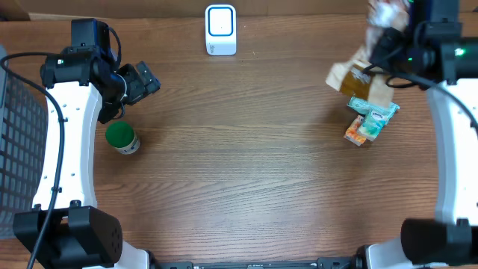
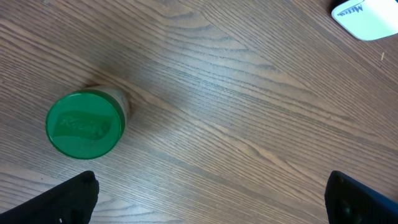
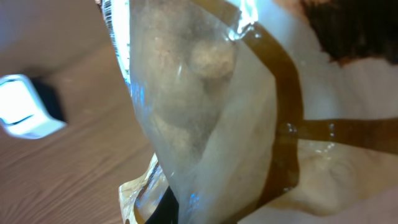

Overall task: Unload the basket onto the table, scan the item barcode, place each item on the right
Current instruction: 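Carry the bread bag to the right side and lower it, then open the right gripper and raise it off the bread bag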

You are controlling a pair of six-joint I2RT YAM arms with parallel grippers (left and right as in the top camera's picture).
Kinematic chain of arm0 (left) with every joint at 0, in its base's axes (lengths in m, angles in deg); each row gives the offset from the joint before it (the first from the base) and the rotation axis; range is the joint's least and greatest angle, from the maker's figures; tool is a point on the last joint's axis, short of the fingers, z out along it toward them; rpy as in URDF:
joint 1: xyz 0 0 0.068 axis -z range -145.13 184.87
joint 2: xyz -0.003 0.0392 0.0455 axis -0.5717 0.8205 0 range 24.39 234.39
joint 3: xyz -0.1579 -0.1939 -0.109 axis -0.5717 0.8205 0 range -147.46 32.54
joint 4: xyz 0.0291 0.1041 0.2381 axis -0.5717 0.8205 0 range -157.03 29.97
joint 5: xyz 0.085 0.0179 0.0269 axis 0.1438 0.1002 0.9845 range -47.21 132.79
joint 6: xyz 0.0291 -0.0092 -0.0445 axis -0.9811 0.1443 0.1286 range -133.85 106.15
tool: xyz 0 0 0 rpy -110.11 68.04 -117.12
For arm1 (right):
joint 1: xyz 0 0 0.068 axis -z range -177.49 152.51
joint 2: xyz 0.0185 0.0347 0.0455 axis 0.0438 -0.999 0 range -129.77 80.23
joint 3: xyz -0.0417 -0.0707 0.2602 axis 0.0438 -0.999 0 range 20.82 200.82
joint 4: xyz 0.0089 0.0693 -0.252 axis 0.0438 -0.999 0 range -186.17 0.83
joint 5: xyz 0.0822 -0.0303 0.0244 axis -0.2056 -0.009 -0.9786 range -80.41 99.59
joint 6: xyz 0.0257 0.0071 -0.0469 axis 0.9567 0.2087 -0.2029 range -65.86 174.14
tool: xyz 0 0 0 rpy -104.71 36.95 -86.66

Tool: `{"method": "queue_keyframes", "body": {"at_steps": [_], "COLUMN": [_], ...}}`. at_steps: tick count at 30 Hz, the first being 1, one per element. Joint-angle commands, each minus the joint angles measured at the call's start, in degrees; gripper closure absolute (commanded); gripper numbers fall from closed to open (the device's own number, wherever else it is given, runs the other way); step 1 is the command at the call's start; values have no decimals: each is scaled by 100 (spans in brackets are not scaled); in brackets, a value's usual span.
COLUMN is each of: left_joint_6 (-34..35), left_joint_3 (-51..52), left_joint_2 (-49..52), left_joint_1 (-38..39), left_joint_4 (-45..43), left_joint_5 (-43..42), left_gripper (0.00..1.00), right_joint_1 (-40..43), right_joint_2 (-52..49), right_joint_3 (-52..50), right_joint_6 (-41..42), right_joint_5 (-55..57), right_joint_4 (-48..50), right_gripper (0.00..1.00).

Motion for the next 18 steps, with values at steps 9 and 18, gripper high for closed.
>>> {"method": "queue_keyframes", "body": {"at_steps": [9, 18], "left_joint_6": [-22, -22], "left_joint_3": [-96, -96], "left_joint_2": [-46, -46], "left_joint_1": [24, 26], "left_joint_4": [-7, -7], "left_joint_5": [-2, -2], "left_gripper": [0, 0], "right_joint_1": [1344, 1873], "right_joint_2": [-780, -780], "right_joint_3": [-1829, -2153], "right_joint_6": [450, 444], "right_joint_5": [-804, -785], "right_joint_4": [1167, 1290], "right_gripper": [96, 51]}}
